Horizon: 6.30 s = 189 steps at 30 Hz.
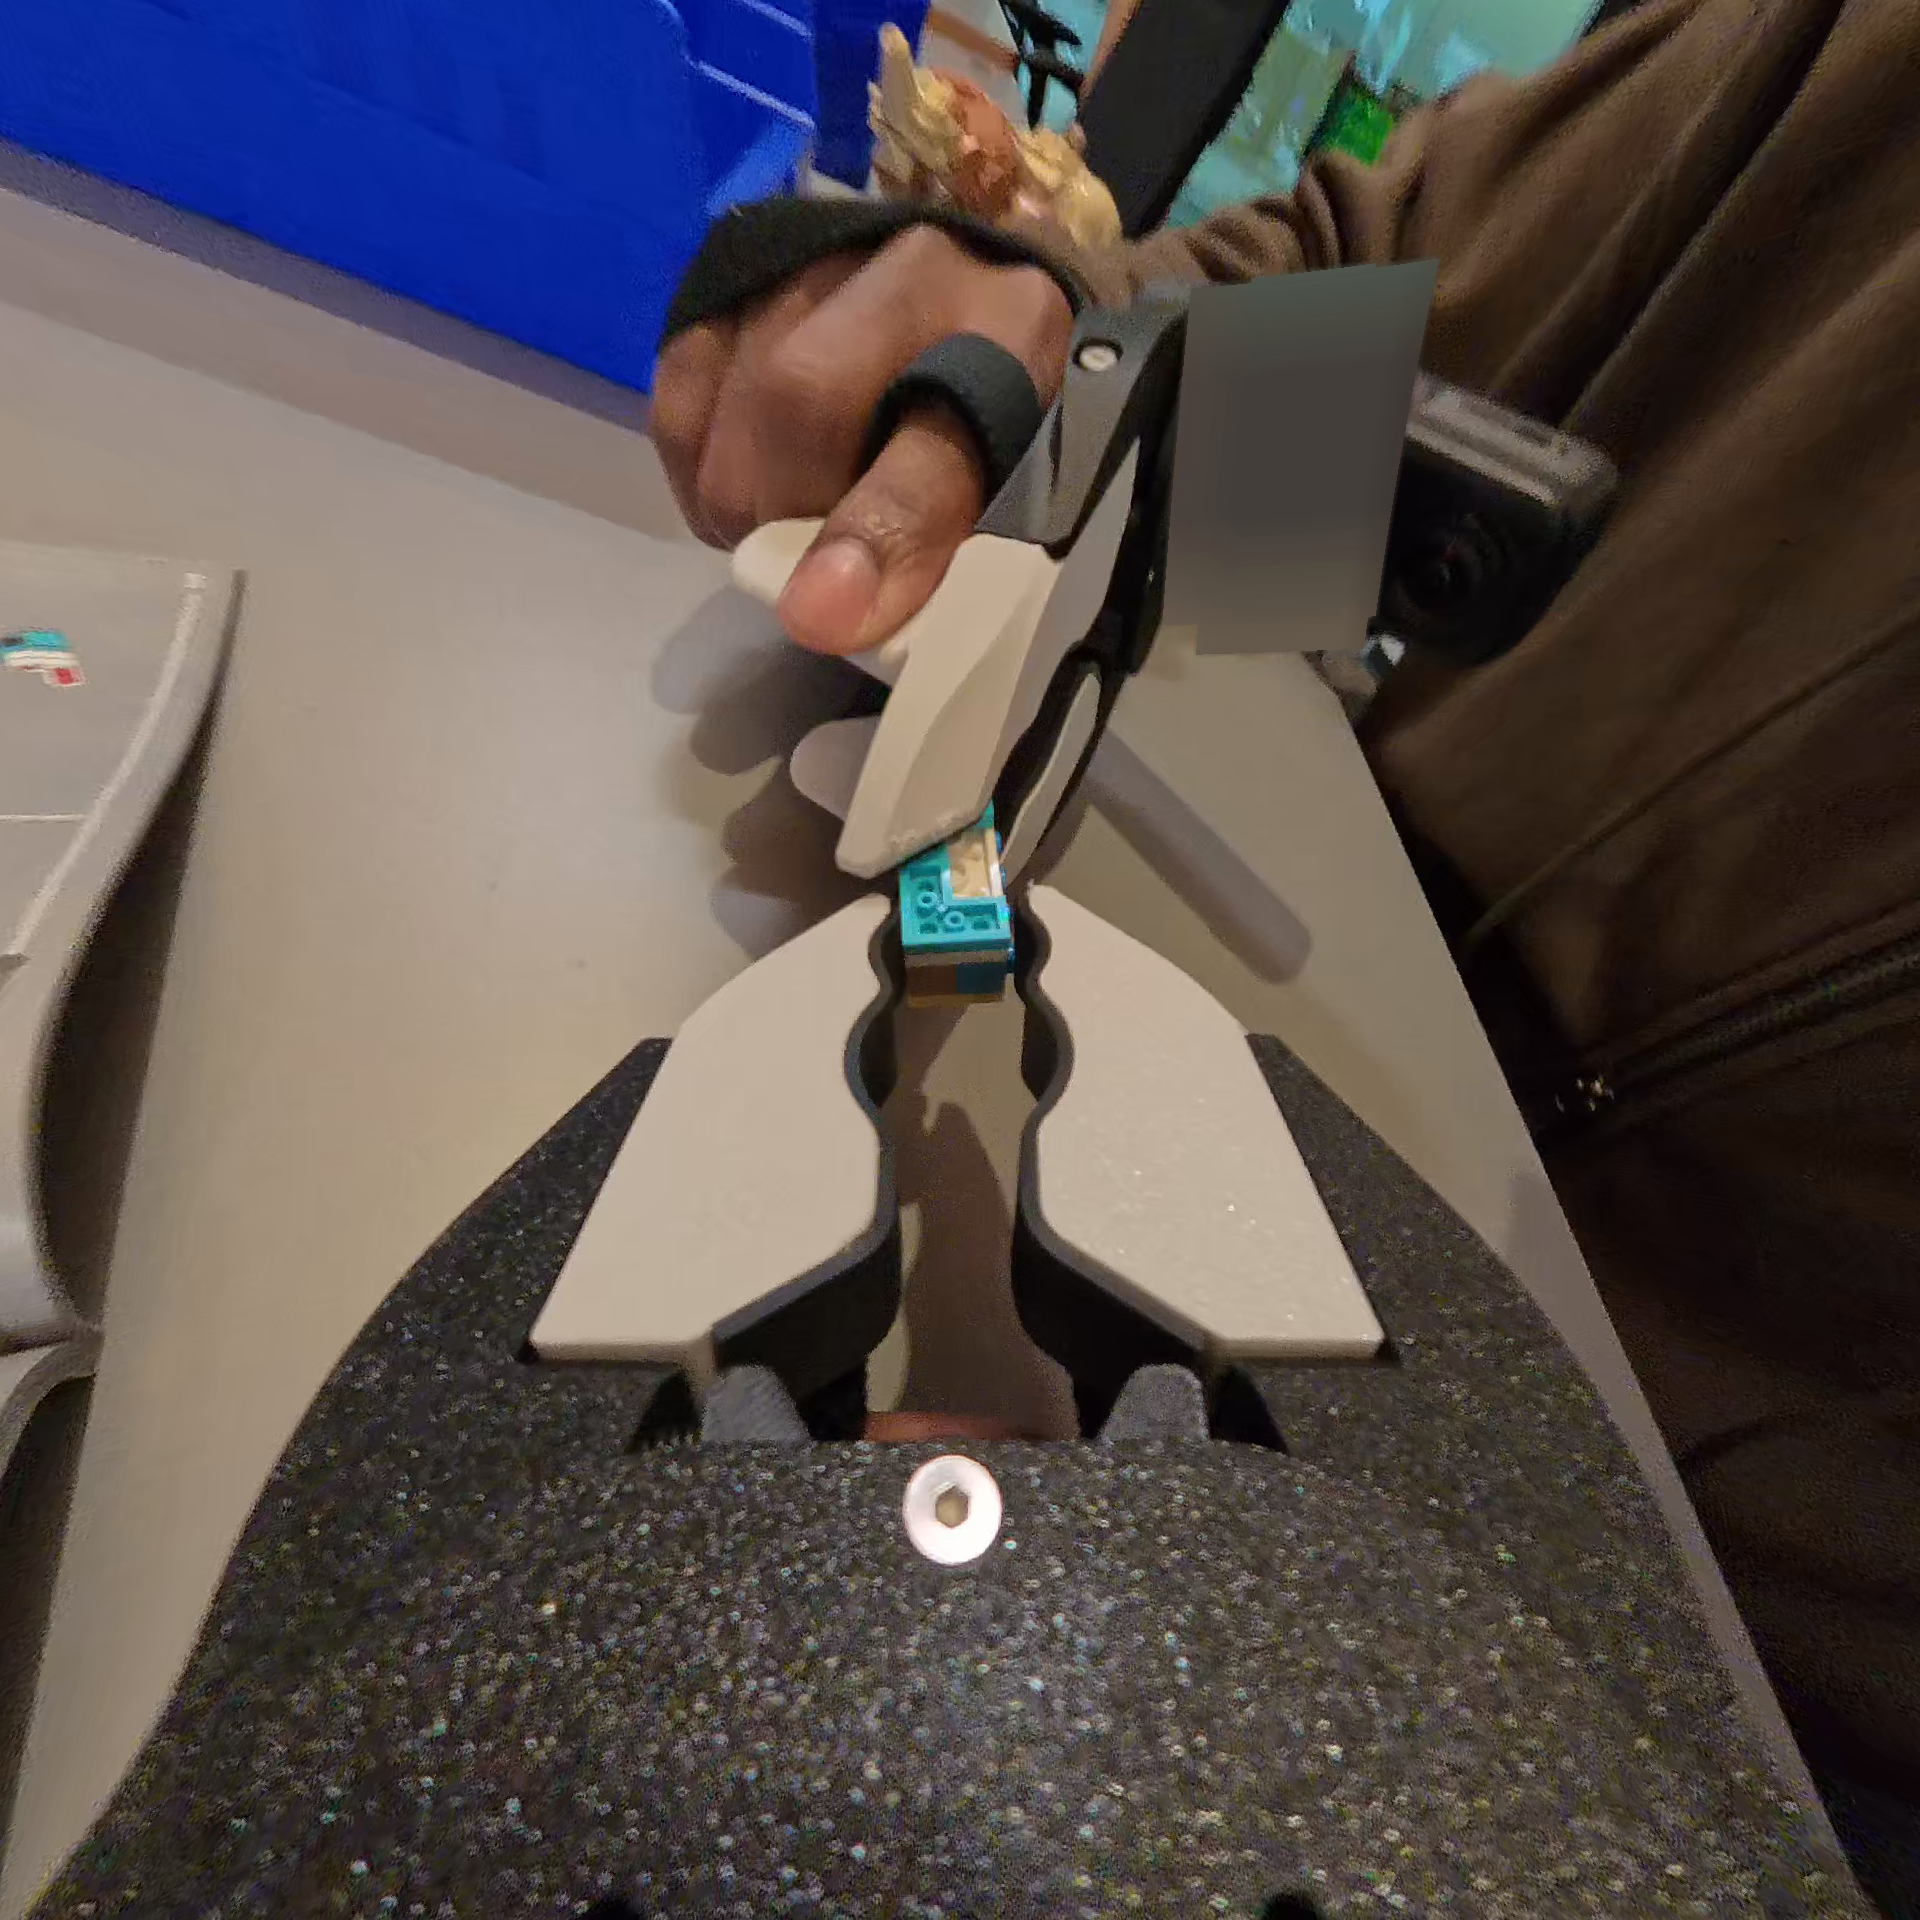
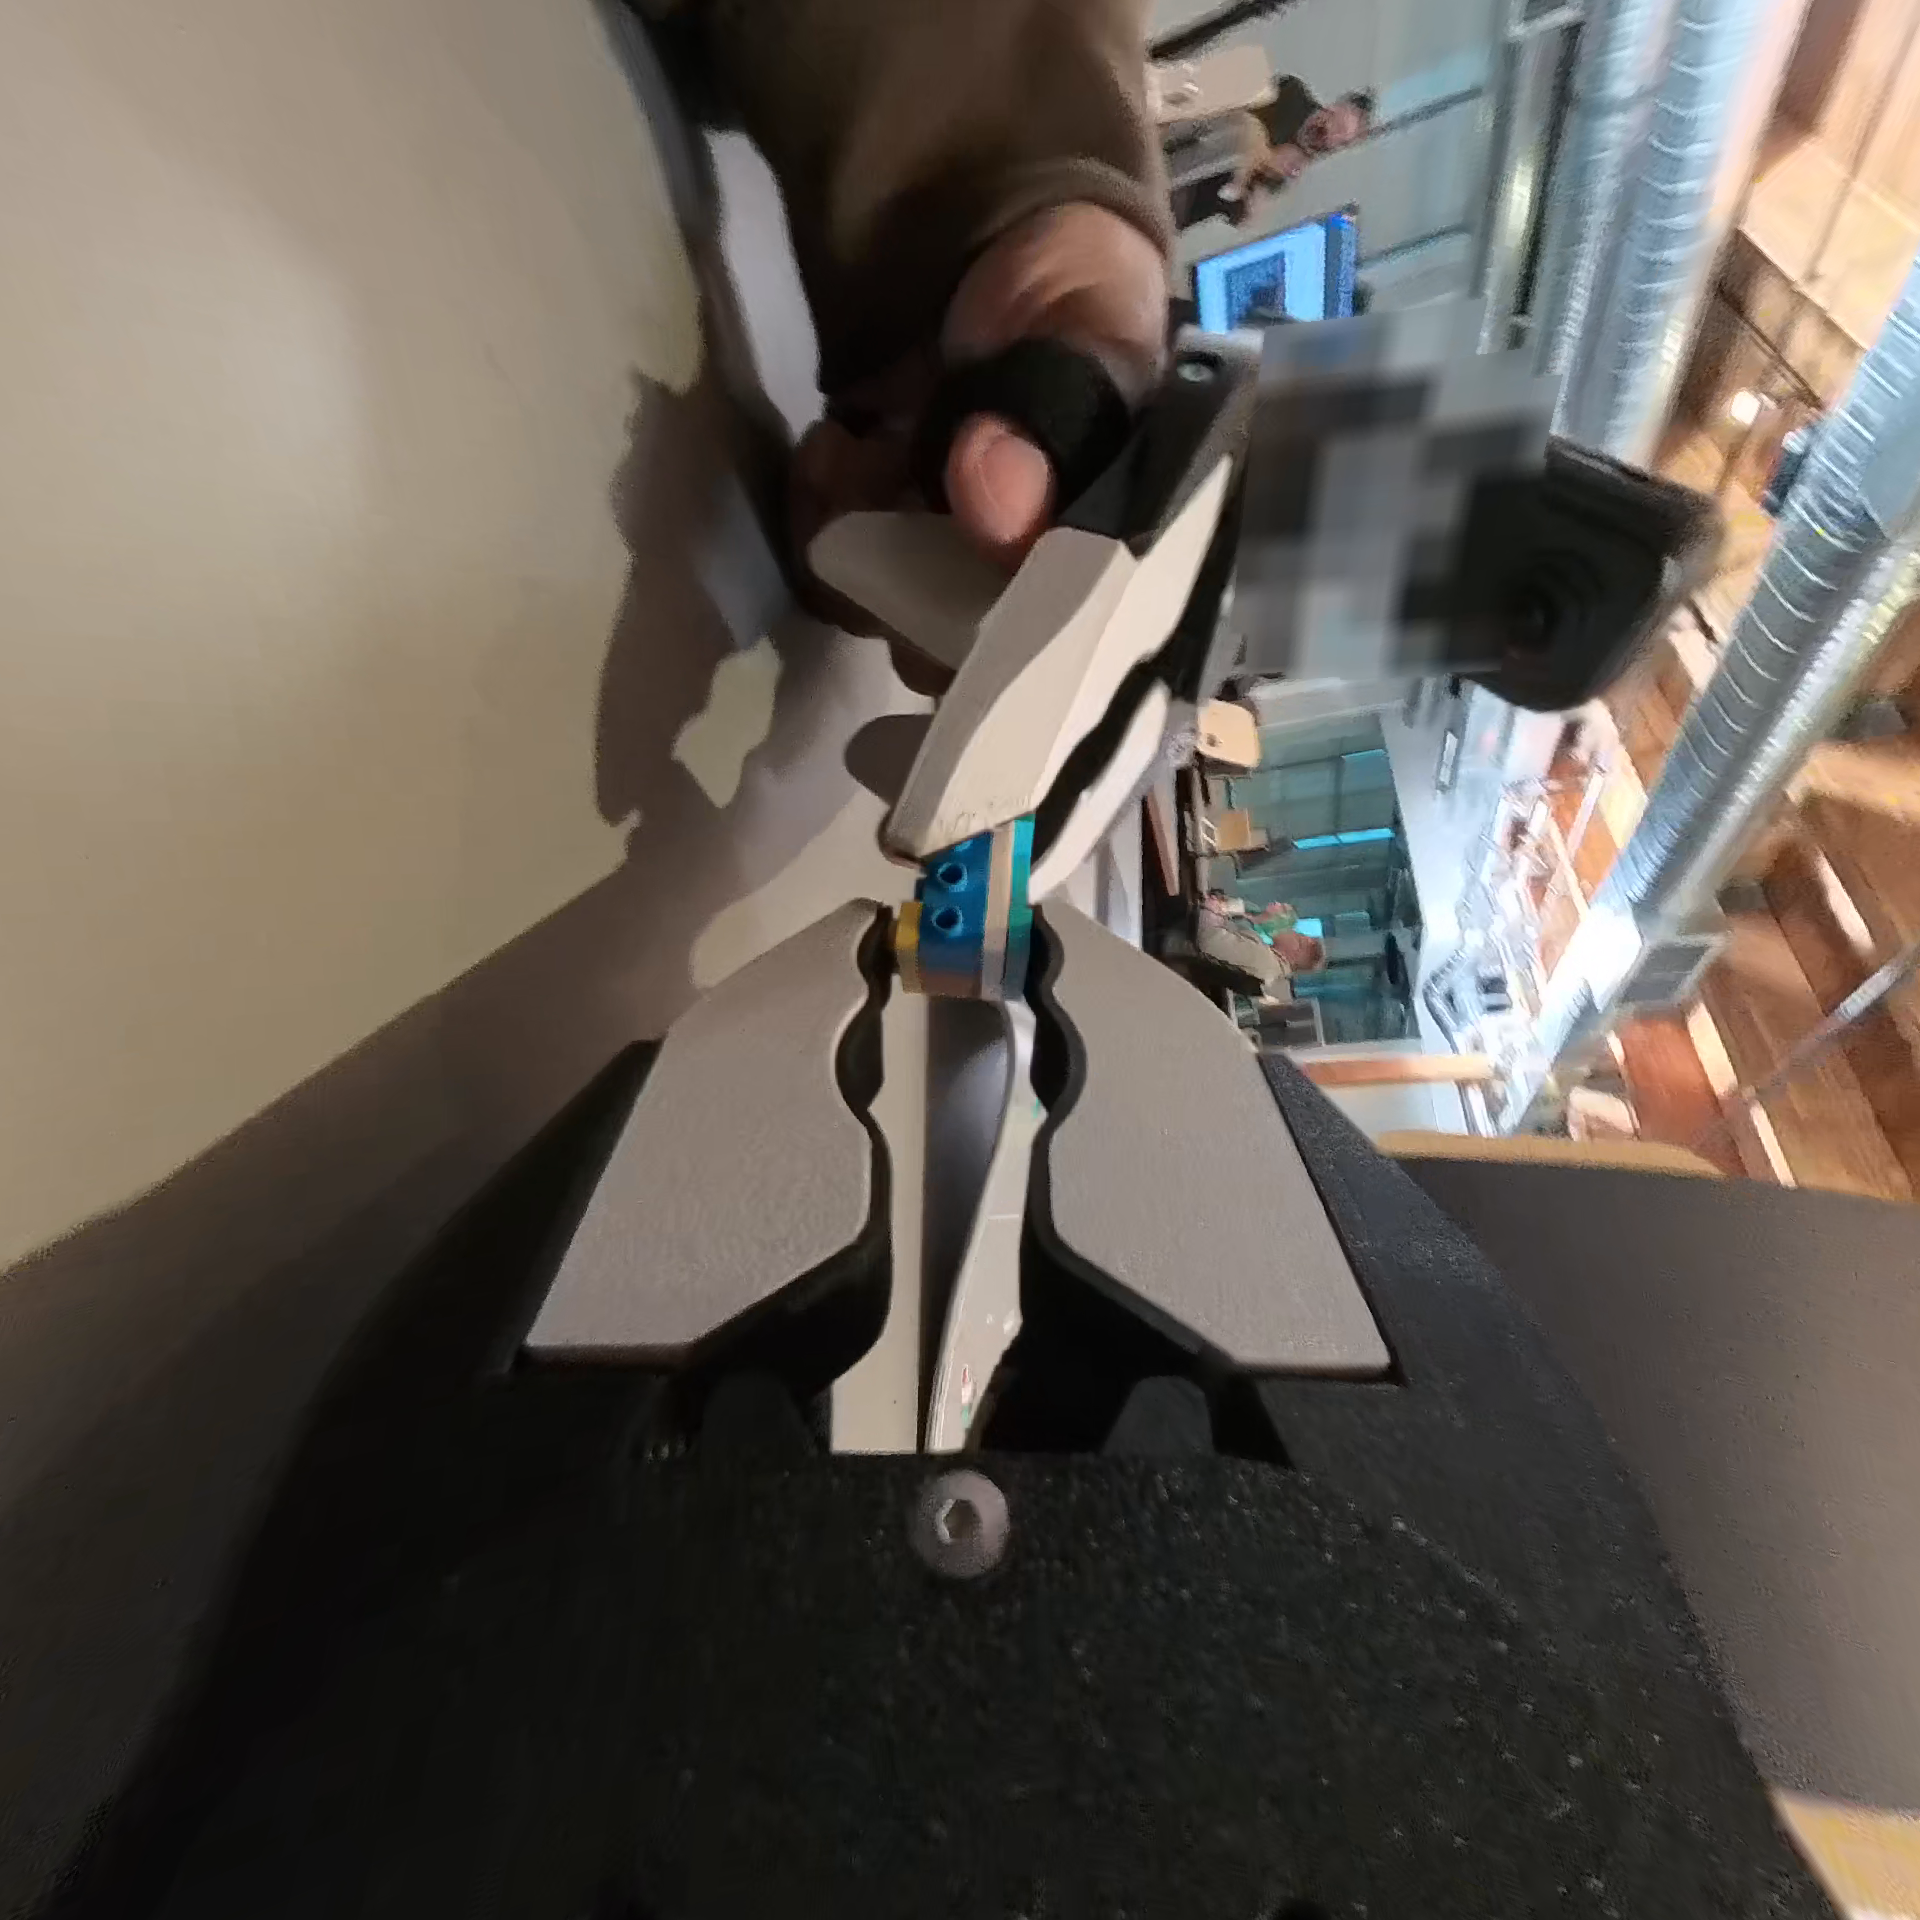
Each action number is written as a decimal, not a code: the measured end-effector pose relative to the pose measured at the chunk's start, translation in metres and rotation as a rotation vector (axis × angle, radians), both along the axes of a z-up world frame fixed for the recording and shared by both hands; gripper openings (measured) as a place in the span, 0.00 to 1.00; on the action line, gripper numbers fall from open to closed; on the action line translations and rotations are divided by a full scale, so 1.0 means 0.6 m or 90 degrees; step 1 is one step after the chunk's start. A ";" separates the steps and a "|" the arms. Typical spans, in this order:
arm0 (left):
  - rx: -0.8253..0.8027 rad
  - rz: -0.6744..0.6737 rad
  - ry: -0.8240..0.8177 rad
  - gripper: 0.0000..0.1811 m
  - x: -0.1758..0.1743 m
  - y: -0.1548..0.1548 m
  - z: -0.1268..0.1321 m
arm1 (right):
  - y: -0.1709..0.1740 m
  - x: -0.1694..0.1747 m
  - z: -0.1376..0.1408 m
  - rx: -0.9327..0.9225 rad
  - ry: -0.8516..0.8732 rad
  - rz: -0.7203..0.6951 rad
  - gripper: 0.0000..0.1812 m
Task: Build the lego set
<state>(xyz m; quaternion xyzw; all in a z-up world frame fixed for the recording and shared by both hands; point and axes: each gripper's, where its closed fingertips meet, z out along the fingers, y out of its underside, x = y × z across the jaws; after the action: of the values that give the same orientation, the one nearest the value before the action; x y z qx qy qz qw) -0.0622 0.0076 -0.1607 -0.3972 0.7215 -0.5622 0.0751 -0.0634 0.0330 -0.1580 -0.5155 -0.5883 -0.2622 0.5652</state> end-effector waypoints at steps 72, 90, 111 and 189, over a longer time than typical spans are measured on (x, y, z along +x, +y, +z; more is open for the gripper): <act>0.079 0.139 -0.087 0.14 0.037 0.050 0.006 | 0.013 0.049 0.006 -0.441 0.534 -0.084 0.14; 0.381 0.118 -0.142 0.11 0.044 0.051 -0.045 | 0.019 0.051 -0.045 -0.816 0.842 -0.223 0.14; 0.181 0.216 -0.076 0.19 0.049 0.088 -0.010 | 0.046 0.097 -0.017 -0.496 0.652 -0.198 0.15; 0.128 0.348 -0.064 0.00 0.061 0.139 -0.004 | 0.043 0.121 -0.017 -0.580 0.787 -0.211 0.00</act>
<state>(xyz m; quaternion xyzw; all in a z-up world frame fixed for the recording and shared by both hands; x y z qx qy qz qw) -0.0258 0.0910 -0.1633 -0.5392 0.6352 -0.4656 0.2984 0.0093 0.0590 -0.1685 -0.8299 -0.1319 0.2587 0.4764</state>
